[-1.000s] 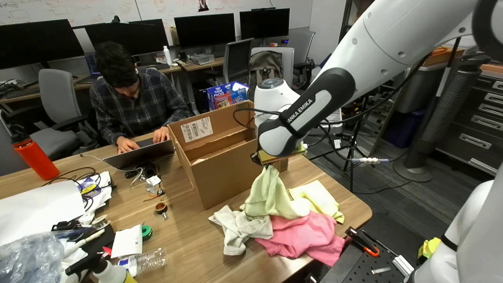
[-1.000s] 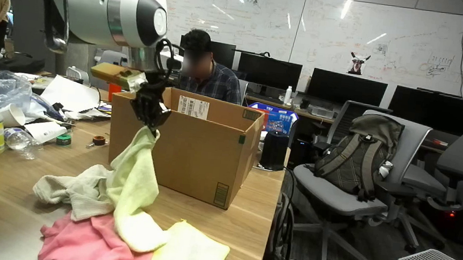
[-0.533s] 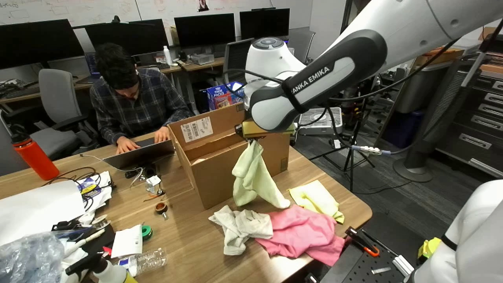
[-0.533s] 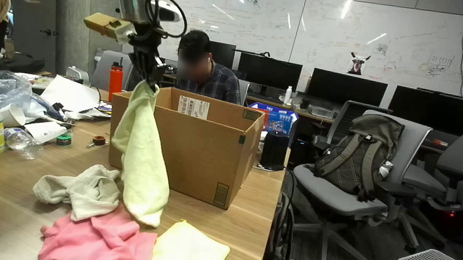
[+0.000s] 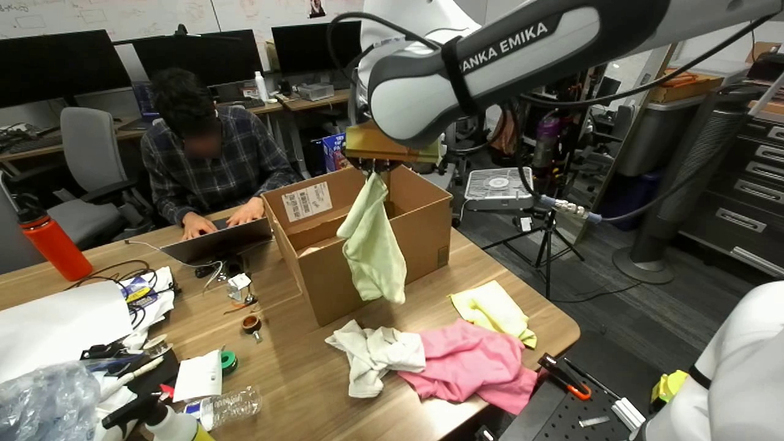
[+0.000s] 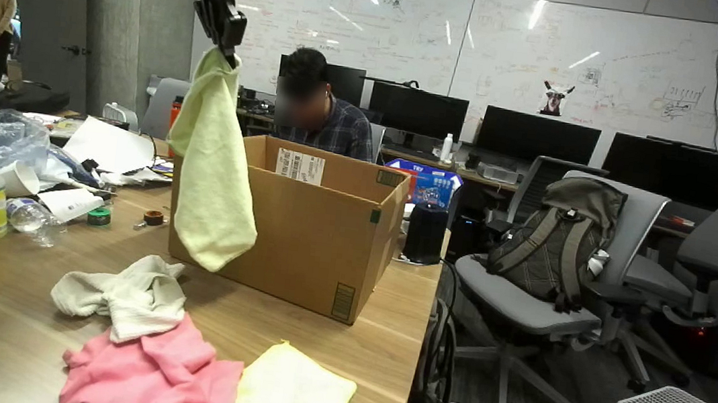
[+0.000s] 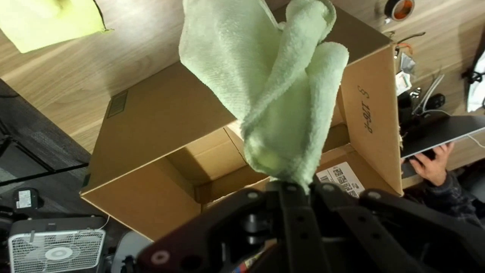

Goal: Place the peach shirt and two yellow towels inside the brown box

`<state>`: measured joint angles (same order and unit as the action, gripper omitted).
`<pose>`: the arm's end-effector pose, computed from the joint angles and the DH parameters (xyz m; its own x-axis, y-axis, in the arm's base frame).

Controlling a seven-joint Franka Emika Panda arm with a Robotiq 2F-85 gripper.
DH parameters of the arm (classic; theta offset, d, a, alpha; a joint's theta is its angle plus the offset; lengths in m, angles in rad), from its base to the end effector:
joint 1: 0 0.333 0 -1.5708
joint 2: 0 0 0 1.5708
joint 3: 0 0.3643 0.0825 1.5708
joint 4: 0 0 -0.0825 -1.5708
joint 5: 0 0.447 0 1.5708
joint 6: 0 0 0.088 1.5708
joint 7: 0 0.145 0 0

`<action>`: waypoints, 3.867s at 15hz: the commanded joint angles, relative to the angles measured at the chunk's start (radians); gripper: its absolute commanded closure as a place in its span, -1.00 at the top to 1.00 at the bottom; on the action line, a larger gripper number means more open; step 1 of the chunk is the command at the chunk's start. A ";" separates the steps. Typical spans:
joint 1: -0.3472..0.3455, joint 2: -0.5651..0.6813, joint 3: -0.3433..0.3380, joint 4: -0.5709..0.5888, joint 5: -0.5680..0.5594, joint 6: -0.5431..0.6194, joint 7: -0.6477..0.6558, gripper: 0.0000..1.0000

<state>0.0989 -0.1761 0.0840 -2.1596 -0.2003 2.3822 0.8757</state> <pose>0.5888 0.1034 0.5033 0.7556 -0.5268 0.3894 -0.5077 -0.8465 -0.1600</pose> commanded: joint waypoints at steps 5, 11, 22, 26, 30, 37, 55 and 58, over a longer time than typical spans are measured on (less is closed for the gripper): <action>-0.023 -0.041 0.049 0.174 0.108 -0.119 0.114 -0.98; -0.023 -0.047 0.081 0.318 0.106 -0.197 0.251 -0.98; -0.007 0.079 0.153 0.504 -0.012 -0.204 0.559 -0.98; 0.022 0.192 0.171 0.615 -0.113 -0.230 0.646 -0.98; 0.081 0.329 0.152 0.783 -0.191 -0.278 0.683 -0.98; 0.161 0.541 0.063 1.085 -0.160 -0.383 0.667 -0.98; 0.064 0.760 -0.027 1.452 -0.070 -0.537 0.646 -0.13; 0.057 0.764 -0.024 1.456 -0.070 -0.555 0.638 0.33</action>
<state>0.1627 0.5549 0.0548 -0.7796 -0.2847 1.8672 1.5397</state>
